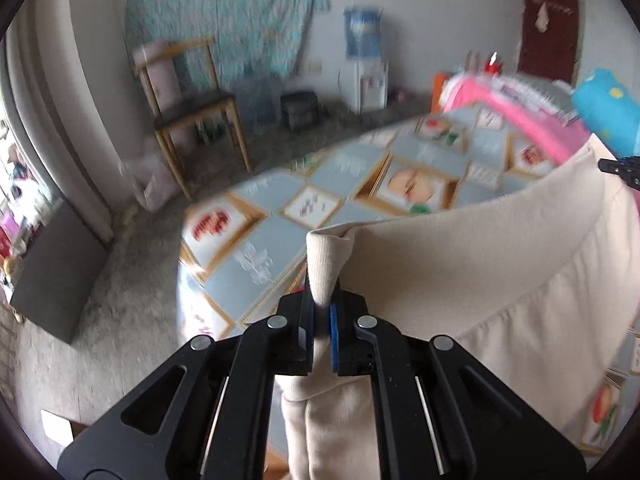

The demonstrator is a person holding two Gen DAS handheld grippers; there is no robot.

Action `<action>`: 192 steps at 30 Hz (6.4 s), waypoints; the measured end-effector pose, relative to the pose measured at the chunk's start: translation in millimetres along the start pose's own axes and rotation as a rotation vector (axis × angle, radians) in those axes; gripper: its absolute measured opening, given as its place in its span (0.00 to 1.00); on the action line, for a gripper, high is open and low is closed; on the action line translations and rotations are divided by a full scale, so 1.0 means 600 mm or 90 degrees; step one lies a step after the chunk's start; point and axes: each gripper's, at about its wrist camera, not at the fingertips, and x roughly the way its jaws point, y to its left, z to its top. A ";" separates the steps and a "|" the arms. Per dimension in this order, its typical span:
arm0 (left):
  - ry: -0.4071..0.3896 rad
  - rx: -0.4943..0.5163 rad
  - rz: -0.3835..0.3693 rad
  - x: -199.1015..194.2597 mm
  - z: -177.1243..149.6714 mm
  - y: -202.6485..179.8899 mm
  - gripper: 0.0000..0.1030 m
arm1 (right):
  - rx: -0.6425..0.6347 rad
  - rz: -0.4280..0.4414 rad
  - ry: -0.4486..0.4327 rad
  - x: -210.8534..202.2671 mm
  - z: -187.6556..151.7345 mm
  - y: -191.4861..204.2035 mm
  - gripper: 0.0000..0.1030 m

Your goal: Fold large clothes

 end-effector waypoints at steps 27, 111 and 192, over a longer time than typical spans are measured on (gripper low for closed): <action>0.070 -0.003 -0.023 -0.059 -0.249 -0.060 0.24 | 0.073 0.144 0.080 -0.087 -0.313 -0.040 0.47; -0.011 -0.091 0.110 -0.313 -0.306 -0.317 0.92 | 0.101 -0.053 -0.074 -0.373 -0.397 0.208 0.94; 0.058 -0.140 0.073 -0.263 -0.314 -0.306 0.92 | 0.084 -0.026 0.001 -0.324 -0.380 0.211 0.94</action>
